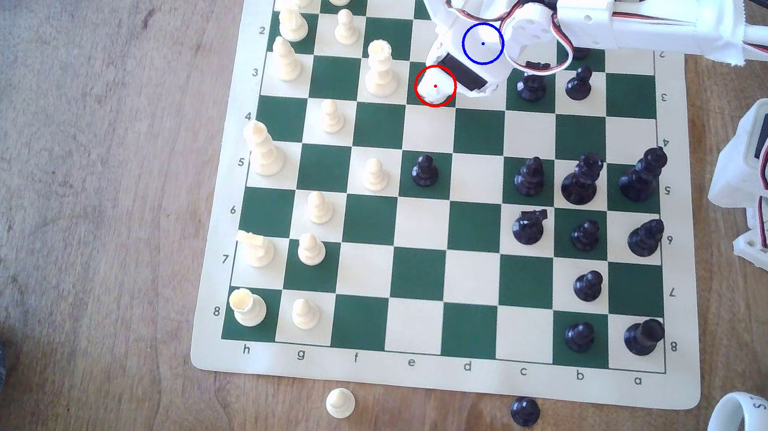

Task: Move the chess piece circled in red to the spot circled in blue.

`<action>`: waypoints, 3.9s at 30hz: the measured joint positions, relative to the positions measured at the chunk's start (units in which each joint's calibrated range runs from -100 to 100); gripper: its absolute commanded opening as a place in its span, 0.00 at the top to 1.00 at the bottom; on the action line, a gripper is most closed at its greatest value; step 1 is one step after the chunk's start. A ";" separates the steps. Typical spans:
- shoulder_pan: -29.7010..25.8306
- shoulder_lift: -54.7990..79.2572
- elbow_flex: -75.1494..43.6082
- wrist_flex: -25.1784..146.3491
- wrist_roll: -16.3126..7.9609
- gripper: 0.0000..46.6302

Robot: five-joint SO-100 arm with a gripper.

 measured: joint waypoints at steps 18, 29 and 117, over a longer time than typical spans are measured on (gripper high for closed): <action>0.00 0.00 0.00 0.00 0.00 0.92; 2.58 -6.28 -1.17 3.67 0.63 0.93; 3.47 -51.11 60.37 -43.67 2.88 0.64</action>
